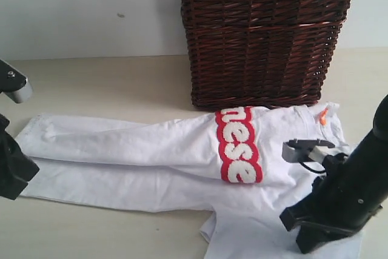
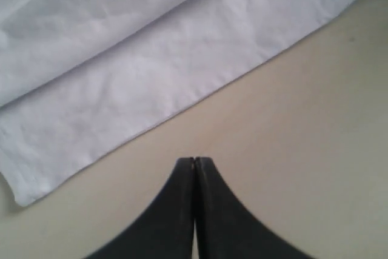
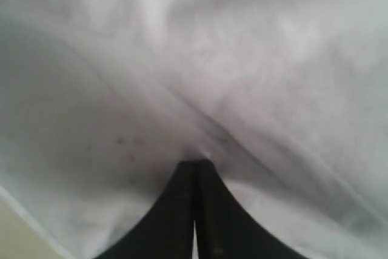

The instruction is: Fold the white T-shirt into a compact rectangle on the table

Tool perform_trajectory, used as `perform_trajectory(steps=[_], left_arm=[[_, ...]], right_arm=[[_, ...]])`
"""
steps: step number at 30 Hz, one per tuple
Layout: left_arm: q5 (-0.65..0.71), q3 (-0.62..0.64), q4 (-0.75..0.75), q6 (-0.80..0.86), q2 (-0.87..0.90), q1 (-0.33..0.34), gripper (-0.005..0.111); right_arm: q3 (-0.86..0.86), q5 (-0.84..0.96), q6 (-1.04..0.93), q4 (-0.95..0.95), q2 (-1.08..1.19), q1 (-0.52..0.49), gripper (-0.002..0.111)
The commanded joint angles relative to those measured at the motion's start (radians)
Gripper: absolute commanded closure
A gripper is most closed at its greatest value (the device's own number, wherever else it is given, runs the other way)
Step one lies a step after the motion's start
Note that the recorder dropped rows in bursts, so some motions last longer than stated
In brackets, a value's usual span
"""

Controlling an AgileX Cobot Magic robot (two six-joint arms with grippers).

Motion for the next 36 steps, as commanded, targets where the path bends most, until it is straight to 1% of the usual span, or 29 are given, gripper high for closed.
perform_trajectory(steps=[1,5,7,8,10,12,14,15,16,18,20,22,25,27,31,32,34,35,36], left_arm=[[0.08,0.0,-0.013,-0.002,-0.041,-0.006,0.107],[0.119,0.0,0.006,-0.002,-0.067,-0.006,0.107],[0.114,0.0,0.037,0.002,-0.068,-0.006,0.106],[0.103,0.0,0.057,0.005,-0.068,-0.006,0.103],[0.053,0.0,0.112,0.024,-0.068,-0.006,0.089],[-0.031,0.0,0.173,0.047,-0.068,-0.006,0.065],[-0.119,0.002,0.24,0.055,-0.06,-0.006,0.044],[-0.166,0.007,0.278,0.064,-0.049,-0.006,0.037],[-0.2,0.013,0.305,0.082,-0.036,-0.006,0.035],[-0.276,0.028,0.347,0.165,0.012,-0.006,0.035],[-0.346,0.042,0.352,0.254,0.077,-0.006,0.035],[-0.444,0.044,0.352,0.321,0.149,-0.006,0.035],[-0.626,0.044,0.358,0.33,0.246,-0.006,0.035],[-0.709,0.044,0.371,0.339,0.307,-0.006,0.035],[-0.818,0.042,0.397,0.414,0.427,-0.006,0.036],[-0.831,0.033,0.397,0.424,0.454,-0.006,0.037],[-0.876,0.012,0.397,0.424,0.498,-0.006,0.044],[-0.898,0.004,0.397,0.422,0.512,-0.006,0.048],[-0.931,-0.005,0.397,0.42,0.531,-0.006,0.056]], right_arm=[[0.036,0.19,0.148,-0.185,-0.035,0.003,0.108],[0.036,0.31,0.261,-0.365,-0.114,0.003,0.108],[0.036,0.309,0.333,-0.438,-0.164,0.003,0.108],[0.03,0.298,0.348,-0.455,-0.188,0.003,0.108],[0.012,0.274,0.35,-0.453,-0.228,0.003,0.108],[-0.015,0.264,0.323,-0.437,-0.264,0.003,0.108],[-0.043,0.264,0.284,-0.387,-0.306,0.003,0.108],[-0.054,0.264,0.261,-0.361,-0.323,0.003,0.108],[-0.069,0.264,0.233,-0.328,-0.349,0.003,0.108],[-0.1,0.264,0.188,-0.273,-0.383,0.003,0.108],[-0.131,0.264,0.164,-0.226,-0.414,0.003,0.108],[-0.153,0.259,0.155,-0.194,-0.44,0.003,0.108],[-0.157,0.263,0.142,-0.162,-0.466,0.003,0.108],[-0.157,0.271,0.142,-0.16,-0.478,0.018,0.108],[-0.157,0.271,0.139,-0.174,-0.49,0.084,0.108],[-0.157,0.271,0.139,-0.187,-0.49,0.1,0.108],[-0.157,0.271,0.141,-0.217,-0.49,0.124,0.108],[-0.157,0.271,0.148,-0.226,-0.49,0.131,0.108],[-0.157,0.271,0.15,-0.233,-0.49,0.136,0.108]])
